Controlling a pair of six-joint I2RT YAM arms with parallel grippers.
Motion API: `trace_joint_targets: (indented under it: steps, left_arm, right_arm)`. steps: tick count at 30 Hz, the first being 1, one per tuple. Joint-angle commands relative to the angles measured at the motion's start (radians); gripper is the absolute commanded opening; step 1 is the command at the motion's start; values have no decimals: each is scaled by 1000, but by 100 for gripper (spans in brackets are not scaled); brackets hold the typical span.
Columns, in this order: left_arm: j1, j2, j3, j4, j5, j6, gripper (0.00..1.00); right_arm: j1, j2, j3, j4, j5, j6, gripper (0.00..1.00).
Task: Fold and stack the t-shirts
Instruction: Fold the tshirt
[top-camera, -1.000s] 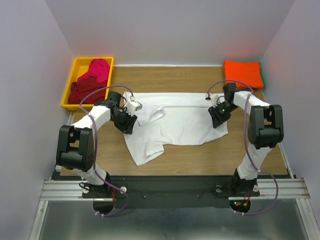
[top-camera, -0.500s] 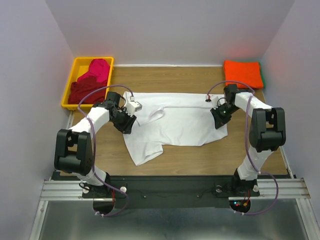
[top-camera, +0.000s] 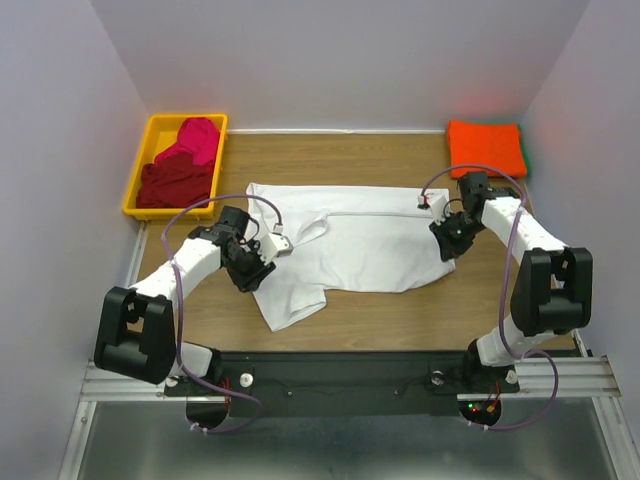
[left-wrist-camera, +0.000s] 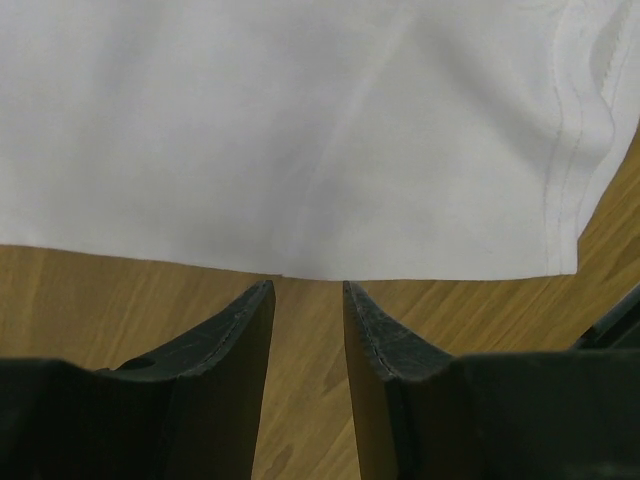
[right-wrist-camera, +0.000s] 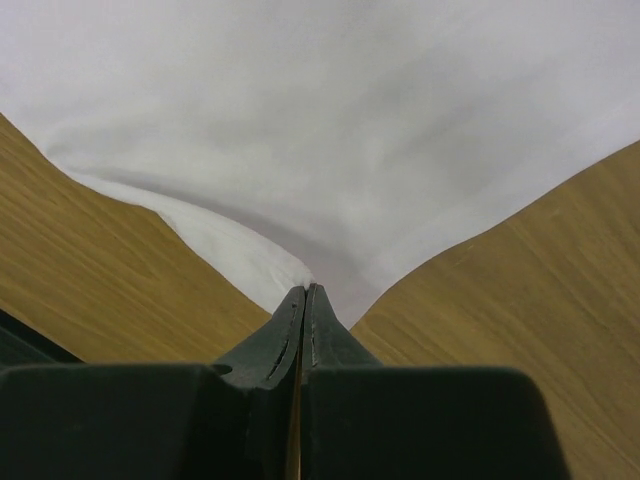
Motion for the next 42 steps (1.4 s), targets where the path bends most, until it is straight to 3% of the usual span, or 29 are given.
trace_joint_targets:
  steps: [1, 10, 18, 22, 25, 27, 36, 42]
  left_arm:
    - [-67, -41, -43, 11, -36, 63, 45]
    - [-191, -31, -78, 8, -17, 72, 42]
    - [-234, 51, -142, 84, -111, 51, 42]
    - [-242, 58, -159, 91, -146, 55, 30]
    - [-242, 47, -147, 65, -146, 62, 7]
    - [-240, 13, -126, 26, -146, 57, 0]
    - [-240, -177, 9, -230, -62, 48, 0]
    - [-240, -206, 101, -285, -59, 42, 0]
  right_arm:
    - [4, -51, -55, -27, 56, -36, 0]
    - [-2, -98, -127, -13, 94, -37, 1]
    - [-17, -106, -137, -6, 110, -40, 1]
    - [-22, -118, -152, 8, 111, -39, 1]
    - [-26, -131, -157, 14, 107, -28, 0]
    - [-30, -155, -161, 13, 105, -22, 1]
    - [-63, -319, -195, -1, 107, -8, 0]
    - [-80, -327, -169, -2, 111, -14, 1]
